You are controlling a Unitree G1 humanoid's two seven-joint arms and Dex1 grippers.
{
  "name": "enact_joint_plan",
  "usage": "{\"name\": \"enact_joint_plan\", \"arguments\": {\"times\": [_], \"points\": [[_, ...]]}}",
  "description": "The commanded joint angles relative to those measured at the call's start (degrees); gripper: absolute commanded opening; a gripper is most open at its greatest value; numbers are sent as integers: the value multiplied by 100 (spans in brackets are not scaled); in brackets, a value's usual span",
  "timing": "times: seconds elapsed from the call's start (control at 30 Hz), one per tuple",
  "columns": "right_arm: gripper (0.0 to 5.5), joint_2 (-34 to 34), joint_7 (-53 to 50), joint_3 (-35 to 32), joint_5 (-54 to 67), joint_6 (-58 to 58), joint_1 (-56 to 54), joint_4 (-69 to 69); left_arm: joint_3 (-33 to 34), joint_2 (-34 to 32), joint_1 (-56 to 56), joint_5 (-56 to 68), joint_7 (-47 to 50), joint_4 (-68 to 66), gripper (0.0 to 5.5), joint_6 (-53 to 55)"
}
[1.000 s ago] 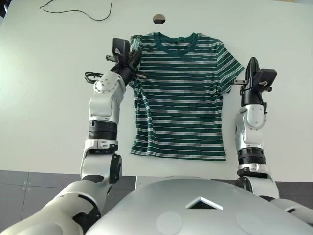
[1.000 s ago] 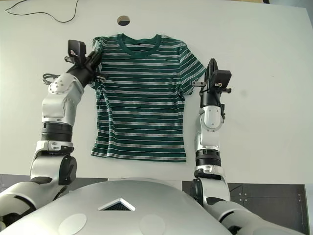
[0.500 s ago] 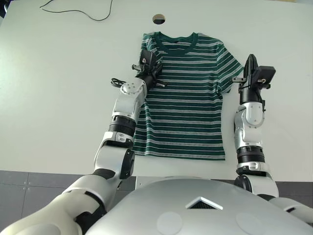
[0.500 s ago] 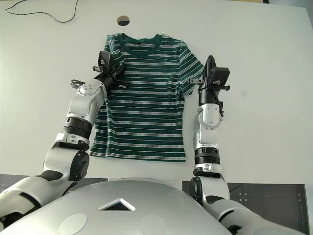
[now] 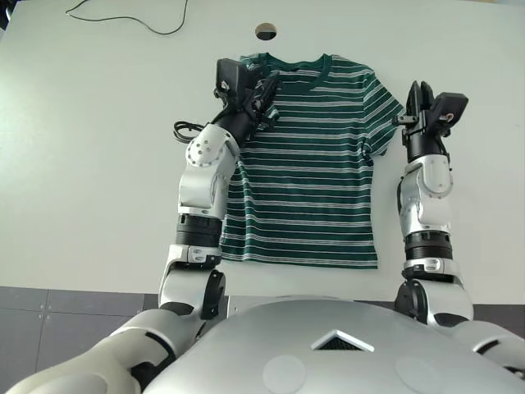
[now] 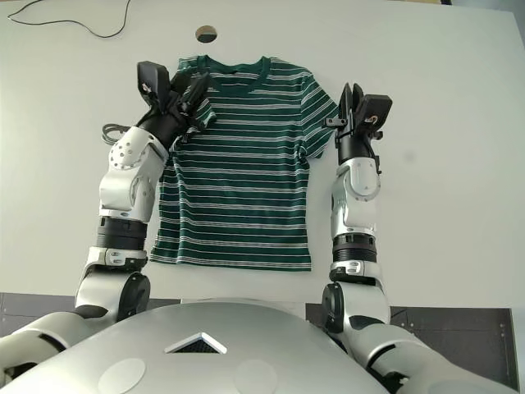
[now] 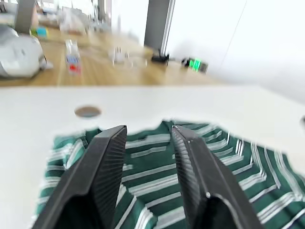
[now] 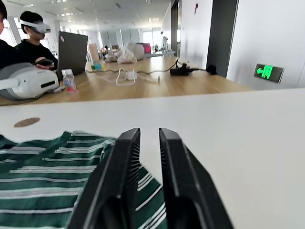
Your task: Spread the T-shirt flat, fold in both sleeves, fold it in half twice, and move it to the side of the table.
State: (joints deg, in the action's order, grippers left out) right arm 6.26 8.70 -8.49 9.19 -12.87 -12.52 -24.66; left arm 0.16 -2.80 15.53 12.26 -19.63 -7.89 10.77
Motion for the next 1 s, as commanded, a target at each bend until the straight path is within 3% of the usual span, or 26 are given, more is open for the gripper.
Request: {"name": "enact_joint_plan", "arguments": {"times": [0.03,0.2,0.57,0.93,1.0], "points": [[141,79,37,16,-21,279,-48,13,183,-51,-79,179,47,339,179,49],[220,235,-15,9,-154,544,-123,-359,364,-16,-65,296,142,342,179,-38],[220,526,258,-104,-64,1434,-603,-1042,496,107,-117,490,232,573,179,-177],[19,702,692,-51,-9,2190,-646,-1045,658,137,-74,635,414,569,179,-149],[12,686,716,-11,-17,2218,-627,-1002,688,138,-45,651,441,504,179,-153]]}}
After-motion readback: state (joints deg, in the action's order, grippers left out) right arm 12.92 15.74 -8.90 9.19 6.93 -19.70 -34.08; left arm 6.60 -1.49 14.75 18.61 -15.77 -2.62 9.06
